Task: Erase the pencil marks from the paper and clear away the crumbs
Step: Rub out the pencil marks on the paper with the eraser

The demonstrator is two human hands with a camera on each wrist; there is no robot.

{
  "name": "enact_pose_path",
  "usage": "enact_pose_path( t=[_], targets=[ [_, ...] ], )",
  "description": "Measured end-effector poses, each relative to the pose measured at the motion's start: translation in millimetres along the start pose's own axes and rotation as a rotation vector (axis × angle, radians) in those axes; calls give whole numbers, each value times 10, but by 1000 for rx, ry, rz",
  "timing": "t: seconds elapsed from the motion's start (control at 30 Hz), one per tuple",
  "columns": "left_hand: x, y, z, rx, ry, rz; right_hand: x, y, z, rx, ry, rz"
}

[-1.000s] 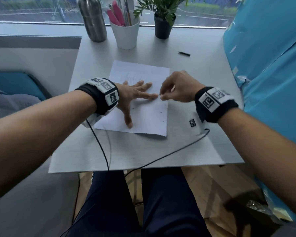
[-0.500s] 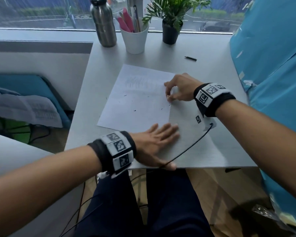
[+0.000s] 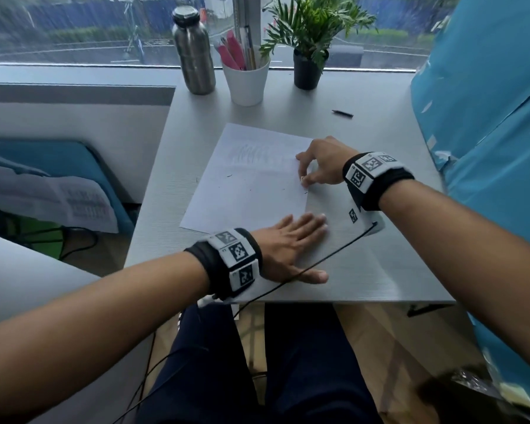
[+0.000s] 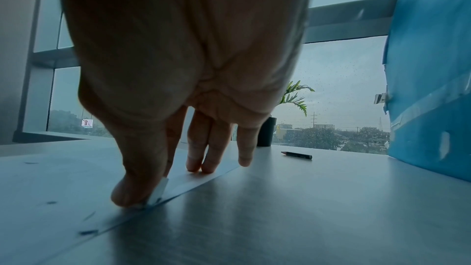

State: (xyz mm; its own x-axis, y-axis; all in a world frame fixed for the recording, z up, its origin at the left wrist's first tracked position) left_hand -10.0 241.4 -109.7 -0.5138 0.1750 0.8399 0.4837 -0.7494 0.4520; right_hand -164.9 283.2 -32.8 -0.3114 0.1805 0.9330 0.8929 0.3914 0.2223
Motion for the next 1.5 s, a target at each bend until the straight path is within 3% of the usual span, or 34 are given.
enact_pose_path(
  t=[0.1, 0.23, 0.4, 0.47, 0.5, 0.57, 0.63, 0.73, 0.83, 0.97, 1.03, 1.1, 1.13, 1.2, 1.27, 1.33, 1.4, 1.5],
  targets=[
    [51, 144, -185, 25, 63, 18, 4, 10, 5, 9, -12, 5],
    [-19, 571, -649, 201, 28, 27, -1, 6, 15, 6, -21, -7],
    [-238, 1062, -806, 421, -29, -51, -26, -9, 21, -4, -26, -21],
    [-131, 1073, -890, 529, -25, 2, -22, -14, 16, -5, -16, -18],
    [-28, 994, -858, 504, -38, 54, -16, -19, 10, -1, -10, -13],
    [163, 673, -628, 293, -76, 133, -3, -26, -9, 3, 1, -11],
    [245, 349, -384, 100, -83, 115, -4, -29, -21, 9, 9, -17],
    [249, 91, -489, 88, -21, 62, -9, -32, -26, 6, 5, -17],
    [259, 213, -933, 251, 43, 87, -9, -15, -3, 2, -26, -15],
    [185, 687, -1490, 614, 16, 99, -8, 1, 7, 3, -32, -18],
    [136, 852, -1616, 784, 40, 80, -1, 1, -2, 6, -19, -13],
    [164, 873, -1591, 854, 39, 101, -5, 3, -1, 2, -20, -13],
    [211, 803, -1509, 811, 17, 135, -6, 6, 3, -3, -25, -12],
    [302, 536, -1192, 562, -6, 194, -8, 12, 8, -8, -24, -13],
    [304, 275, -792, 245, -10, 163, -6, 13, -5, 1, -16, -12],
    [238, 118, -611, 83, 7, 102, 2, 19, -26, 11, -16, -14],
    [274, 60, -788, 146, 44, 103, 6, 33, -35, 9, -20, -13],
    [383, 171, -1285, 382, 90, 89, -13, 34, -1, -10, -25, -15]
  ],
)
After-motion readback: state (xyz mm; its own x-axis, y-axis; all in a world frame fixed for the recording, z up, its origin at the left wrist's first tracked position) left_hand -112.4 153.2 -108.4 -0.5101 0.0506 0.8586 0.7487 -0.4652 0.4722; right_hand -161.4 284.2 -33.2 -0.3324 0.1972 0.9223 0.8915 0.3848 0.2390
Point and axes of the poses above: each hand's wrist, its own y-axis away from the middle knuckle, its own x-axis out of the back of the hand, z = x × y, the point moved 10 cm from there along -y, towards the middle knuckle, and after that the axes turned 1 degree about -y, right-handed, at the moved point
